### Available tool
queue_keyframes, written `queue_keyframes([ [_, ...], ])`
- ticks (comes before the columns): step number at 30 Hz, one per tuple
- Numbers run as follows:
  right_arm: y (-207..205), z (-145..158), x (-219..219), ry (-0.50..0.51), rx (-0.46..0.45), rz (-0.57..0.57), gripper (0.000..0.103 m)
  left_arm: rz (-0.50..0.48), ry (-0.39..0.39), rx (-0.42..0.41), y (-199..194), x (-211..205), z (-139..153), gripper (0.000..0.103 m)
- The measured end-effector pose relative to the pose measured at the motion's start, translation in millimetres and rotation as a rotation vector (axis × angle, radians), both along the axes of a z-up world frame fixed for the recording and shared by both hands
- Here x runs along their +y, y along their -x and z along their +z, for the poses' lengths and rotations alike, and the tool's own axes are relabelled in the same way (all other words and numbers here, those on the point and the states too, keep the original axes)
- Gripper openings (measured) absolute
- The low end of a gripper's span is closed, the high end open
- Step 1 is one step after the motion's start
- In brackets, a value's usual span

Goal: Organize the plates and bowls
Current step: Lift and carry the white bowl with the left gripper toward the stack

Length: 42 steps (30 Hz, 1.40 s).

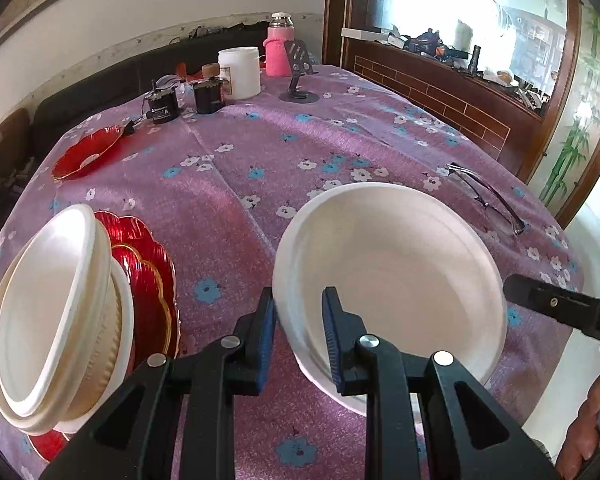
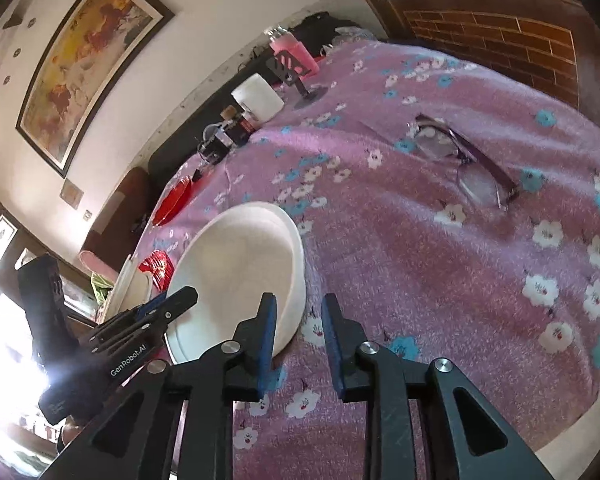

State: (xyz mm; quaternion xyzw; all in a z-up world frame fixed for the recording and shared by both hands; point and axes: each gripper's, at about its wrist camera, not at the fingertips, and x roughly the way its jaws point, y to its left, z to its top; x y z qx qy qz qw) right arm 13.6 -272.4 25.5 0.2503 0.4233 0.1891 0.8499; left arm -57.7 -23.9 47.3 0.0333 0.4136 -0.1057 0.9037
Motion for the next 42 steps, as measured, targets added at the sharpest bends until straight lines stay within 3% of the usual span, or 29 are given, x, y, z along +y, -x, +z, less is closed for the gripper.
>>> queue_keyframes([
  [11, 1.0, 0.0, 24.3, 0.050, -0.039, 0.041, 0.025, -0.010, -0.014, -0.010, 0.5, -2.0, -3.3, 0.022],
  [13, 1.5, 0.1, 24.3, 0.047, -0.043, 0.038, 0.019, -0.009, -0.016, -0.021, 1.1, -1.0, -2.2, 0.021],
  [19, 4.3, 7.1, 23.8, 0.092, -0.068, 0.030, 0.017, -0.018, -0.019, -0.052, 6.3, -2.9, 4.0, 0.018],
  [42, 13.6, 44.2, 36.3, 0.092, -0.143, 0.063, 0.017, 0.014, 0.026, -0.130, 26.5, 19.0, 34.6, 0.018],
])
